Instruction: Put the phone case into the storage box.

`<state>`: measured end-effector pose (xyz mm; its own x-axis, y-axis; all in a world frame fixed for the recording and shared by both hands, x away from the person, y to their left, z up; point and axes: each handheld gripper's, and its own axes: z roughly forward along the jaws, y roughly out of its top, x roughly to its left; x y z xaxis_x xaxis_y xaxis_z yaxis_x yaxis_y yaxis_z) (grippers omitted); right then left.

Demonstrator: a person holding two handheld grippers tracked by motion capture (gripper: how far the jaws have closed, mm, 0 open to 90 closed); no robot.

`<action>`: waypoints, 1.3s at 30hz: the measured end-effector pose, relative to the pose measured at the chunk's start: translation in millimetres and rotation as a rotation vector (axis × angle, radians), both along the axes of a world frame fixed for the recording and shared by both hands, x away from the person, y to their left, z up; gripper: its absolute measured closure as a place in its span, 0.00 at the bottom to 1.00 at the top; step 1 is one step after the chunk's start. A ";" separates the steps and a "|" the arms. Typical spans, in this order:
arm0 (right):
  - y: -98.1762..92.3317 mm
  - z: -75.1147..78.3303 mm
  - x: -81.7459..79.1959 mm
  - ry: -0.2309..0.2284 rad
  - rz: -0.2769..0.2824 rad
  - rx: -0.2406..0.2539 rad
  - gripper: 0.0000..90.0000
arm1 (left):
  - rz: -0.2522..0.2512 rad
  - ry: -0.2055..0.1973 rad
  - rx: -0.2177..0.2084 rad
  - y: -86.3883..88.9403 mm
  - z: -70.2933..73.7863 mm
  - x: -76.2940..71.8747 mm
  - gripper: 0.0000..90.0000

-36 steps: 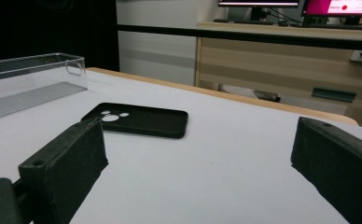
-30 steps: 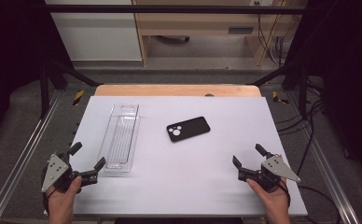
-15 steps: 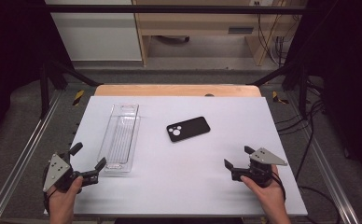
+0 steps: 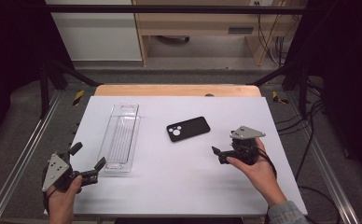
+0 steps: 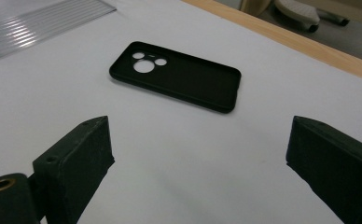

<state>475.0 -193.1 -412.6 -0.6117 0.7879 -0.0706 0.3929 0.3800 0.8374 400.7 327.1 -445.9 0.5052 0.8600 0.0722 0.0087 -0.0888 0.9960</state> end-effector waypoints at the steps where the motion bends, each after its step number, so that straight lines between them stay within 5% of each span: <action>1: 2.4 2.2 3.5 0.011 0.012 0.000 0.08 | 0.000 -0.003 0.001 -0.3 0.2 0.0 0.00; 10: 17.3 10.9 36.8 0.104 0.028 -0.124 0.09 | 0.014 -0.004 -0.004 1.0 0.1 1.1 0.00; 20: 23.4 11.5 82.8 0.221 -0.029 -0.166 0.13 | 0.011 -0.003 0.002 0.3 0.4 1.2 0.00; 29: 32.4 -2.3 124.9 0.312 -0.085 -0.114 0.18 | 0.007 -0.002 0.001 -0.2 0.7 1.4 0.00; 39: 40.8 -27.4 147.9 0.358 -0.138 -0.047 0.27 | 0.000 -0.003 0.003 -1.0 0.9 1.9 0.00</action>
<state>623.0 -152.3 -440.0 -0.4927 0.8655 0.0904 0.7071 0.3376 0.6213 402.6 326.1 -445.0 0.5050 0.8597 0.0761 0.0061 -0.0918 0.9958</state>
